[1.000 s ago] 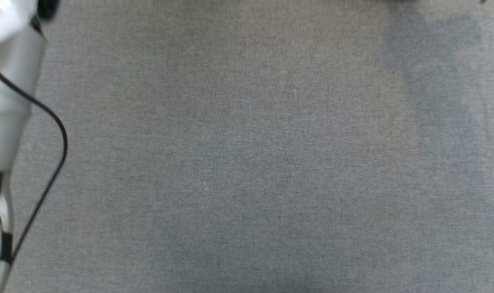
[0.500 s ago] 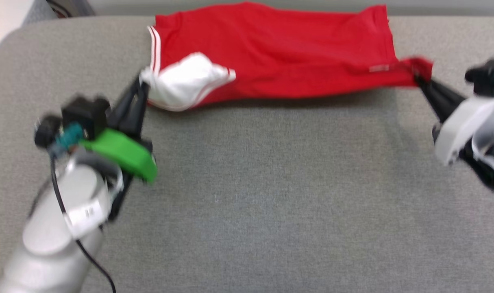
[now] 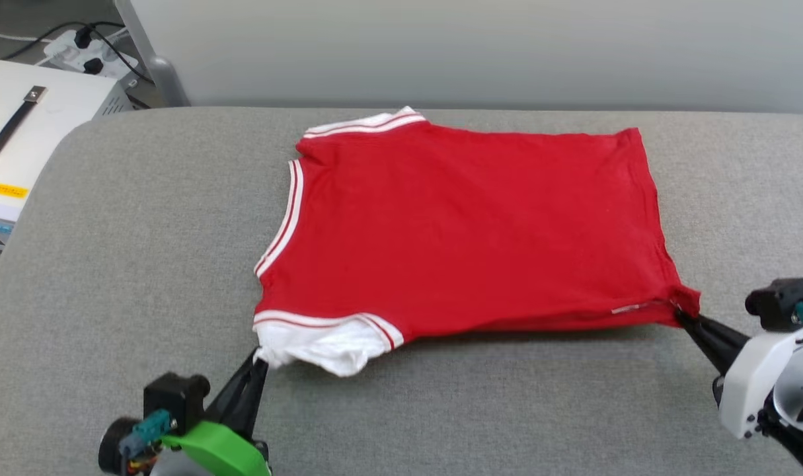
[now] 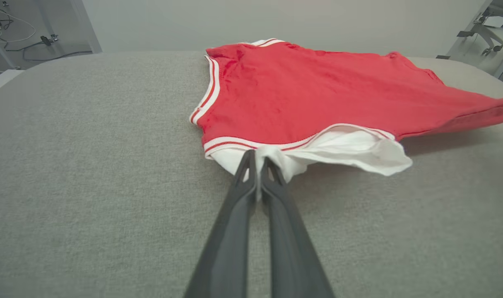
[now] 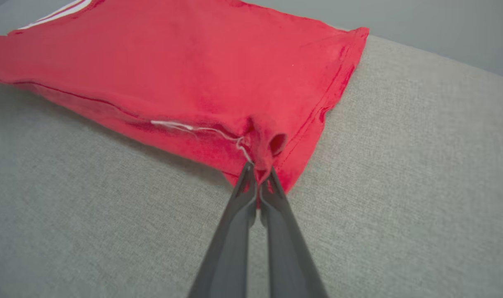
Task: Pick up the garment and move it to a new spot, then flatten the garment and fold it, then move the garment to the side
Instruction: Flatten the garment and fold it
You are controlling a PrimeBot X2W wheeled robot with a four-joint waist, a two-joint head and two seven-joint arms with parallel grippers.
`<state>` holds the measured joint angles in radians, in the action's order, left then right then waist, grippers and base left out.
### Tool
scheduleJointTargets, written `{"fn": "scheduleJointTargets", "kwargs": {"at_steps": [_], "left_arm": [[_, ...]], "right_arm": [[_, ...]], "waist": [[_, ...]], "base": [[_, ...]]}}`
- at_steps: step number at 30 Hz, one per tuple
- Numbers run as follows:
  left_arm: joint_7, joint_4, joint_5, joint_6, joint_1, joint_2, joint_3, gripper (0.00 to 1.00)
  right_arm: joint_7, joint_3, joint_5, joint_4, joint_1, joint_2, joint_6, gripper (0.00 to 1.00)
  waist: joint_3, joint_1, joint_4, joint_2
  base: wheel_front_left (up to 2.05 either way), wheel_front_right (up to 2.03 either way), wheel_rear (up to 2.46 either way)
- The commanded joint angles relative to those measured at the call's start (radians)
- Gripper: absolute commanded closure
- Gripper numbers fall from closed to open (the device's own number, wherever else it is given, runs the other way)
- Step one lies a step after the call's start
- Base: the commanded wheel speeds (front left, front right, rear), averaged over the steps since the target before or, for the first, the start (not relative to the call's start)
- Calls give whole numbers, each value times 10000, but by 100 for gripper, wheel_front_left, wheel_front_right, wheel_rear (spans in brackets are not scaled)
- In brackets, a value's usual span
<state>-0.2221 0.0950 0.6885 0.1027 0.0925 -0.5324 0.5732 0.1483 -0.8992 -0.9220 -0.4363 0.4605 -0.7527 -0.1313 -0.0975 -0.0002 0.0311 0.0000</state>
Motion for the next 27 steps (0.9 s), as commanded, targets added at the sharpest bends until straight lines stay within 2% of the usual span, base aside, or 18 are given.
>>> {"fn": "scheduleJointTargets", "kwargs": {"at_steps": [1, 7, 14, 21, 27], "left_arm": [[44, -161, 199, 168, -418, -114, -29, 100], [794, -1006, 990, 381, -1995, -299, 236, 100], [1931, -1748, 1770, 262, -2942, -700, 619, 100], [1976, -1945, 1770, 264, -3106, -854, 677, 100], [1636, -1735, 1530, 181, -2881, -828, 631, 100]], "right_arm": [[-38, 92, -121, 96, -378, -91, 6, 100], [-232, 465, -273, 474, -1588, -259, 6, 100], [-551, 1047, -515, 877, -2997, -422, 6, 100], [-1058, 1701, -752, 1475, -4419, -536, 6, 100], [-1275, 2535, -353, 1863, -4948, -417, 6, 100]], "waist": [[311, 2, 52, 0], [598, 2, 57, 0], [773, 2, 232, 0], [684, 2, 382, 0], [572, 2, 281, 0]], "base": [[0, 0, 0], [0, 0, 0], [0, 0, 0], [0, 0, 0], [0, 0, 0]]}}
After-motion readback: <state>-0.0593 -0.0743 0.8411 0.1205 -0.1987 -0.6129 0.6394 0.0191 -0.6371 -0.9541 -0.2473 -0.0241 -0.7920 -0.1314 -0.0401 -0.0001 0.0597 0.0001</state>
